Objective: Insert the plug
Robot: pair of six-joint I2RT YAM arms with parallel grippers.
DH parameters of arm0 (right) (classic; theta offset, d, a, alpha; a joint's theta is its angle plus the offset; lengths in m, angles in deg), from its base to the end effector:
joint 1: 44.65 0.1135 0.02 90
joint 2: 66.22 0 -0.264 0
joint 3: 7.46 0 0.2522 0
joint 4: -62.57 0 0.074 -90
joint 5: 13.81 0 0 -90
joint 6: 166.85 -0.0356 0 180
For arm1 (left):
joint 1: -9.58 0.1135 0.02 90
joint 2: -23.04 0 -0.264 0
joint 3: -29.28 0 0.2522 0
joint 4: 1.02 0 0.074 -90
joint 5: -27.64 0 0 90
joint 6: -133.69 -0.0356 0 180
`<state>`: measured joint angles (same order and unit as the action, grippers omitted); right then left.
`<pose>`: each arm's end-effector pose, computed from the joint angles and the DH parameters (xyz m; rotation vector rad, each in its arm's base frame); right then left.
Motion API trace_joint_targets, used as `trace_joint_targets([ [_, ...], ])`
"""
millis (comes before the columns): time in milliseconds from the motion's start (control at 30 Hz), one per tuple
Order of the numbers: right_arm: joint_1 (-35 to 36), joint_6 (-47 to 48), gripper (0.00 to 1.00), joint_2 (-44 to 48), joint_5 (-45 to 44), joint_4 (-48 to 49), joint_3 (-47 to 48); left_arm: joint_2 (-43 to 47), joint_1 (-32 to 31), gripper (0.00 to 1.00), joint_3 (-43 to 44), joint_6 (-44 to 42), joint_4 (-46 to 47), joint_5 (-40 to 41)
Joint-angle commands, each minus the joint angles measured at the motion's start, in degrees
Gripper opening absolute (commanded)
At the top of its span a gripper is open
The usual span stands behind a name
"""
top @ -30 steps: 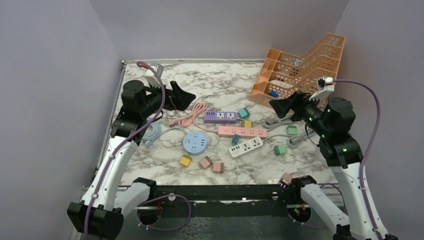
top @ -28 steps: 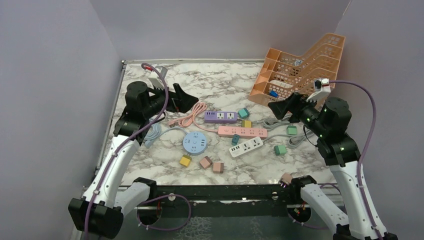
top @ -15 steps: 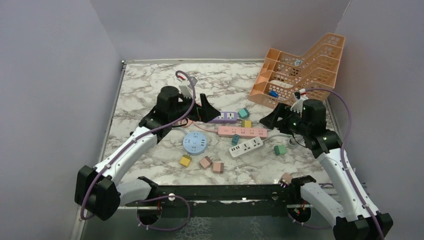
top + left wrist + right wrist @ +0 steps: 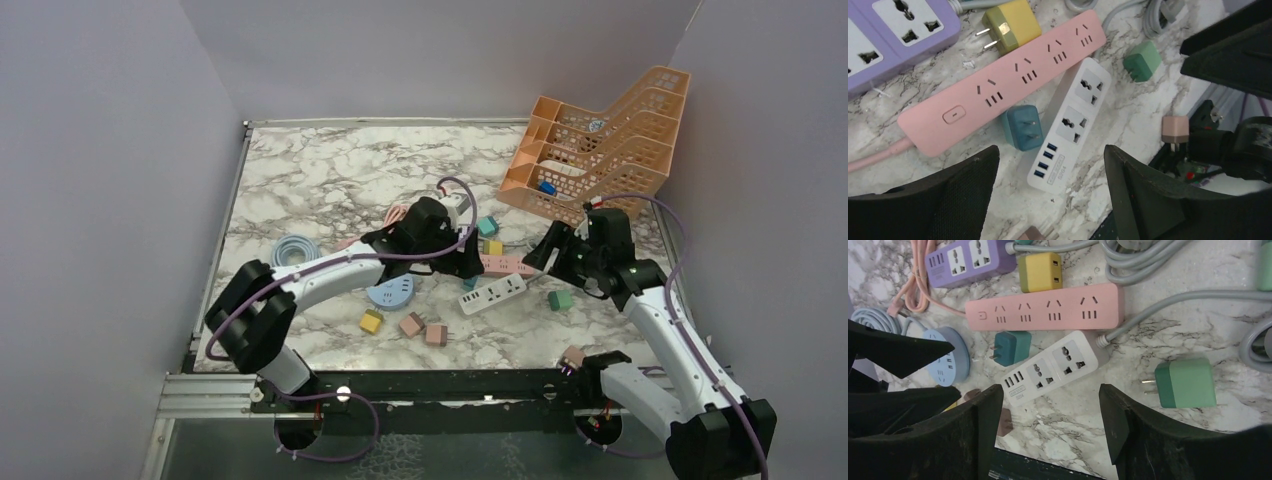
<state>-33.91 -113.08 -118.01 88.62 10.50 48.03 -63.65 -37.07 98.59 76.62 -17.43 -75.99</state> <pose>0.1760 0.0412 0.2559 0.4482 2.4483 0.6252 0.2243 -0.2499 0.2413 0.4266 2.2992 -1.0119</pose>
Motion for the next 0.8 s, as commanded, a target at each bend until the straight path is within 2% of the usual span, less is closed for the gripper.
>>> trace_joint_targets([
  [0, -0.42, -2.13, 0.7, -0.47, -1.83, 2.19, -1.51, -6.9, -2.23, 0.77, 6.39, -3.94, -4.65, 5.65],
  [167, -0.37, -2.53, 0.7, -0.92, -1.6, 3.17, -2.81, -14.53, -2.95, 0.68, 10.96, -3.4, -8.78, 8.83],
  [267, -0.44, -2.94, 0.69, -1.05, -1.18, 3.62, -3.43, -17.02, -3.06, 0.64, 12.92, -3.33, -10.69, 7.94],
  [500, -0.37, -3.66, 0.69, -1.61, -1.15, 4.38, -4.12, -18.47, -3.6, 0.57, 12.82, -3.4, -10.97, 5.44],
  [767, -0.37, -3.04, 0.69, -1.65, -0.76, 4.53, -4.22, -19.53, -3.8, 0.36, 13.56, -4.71, -11.28, 6.71],
])
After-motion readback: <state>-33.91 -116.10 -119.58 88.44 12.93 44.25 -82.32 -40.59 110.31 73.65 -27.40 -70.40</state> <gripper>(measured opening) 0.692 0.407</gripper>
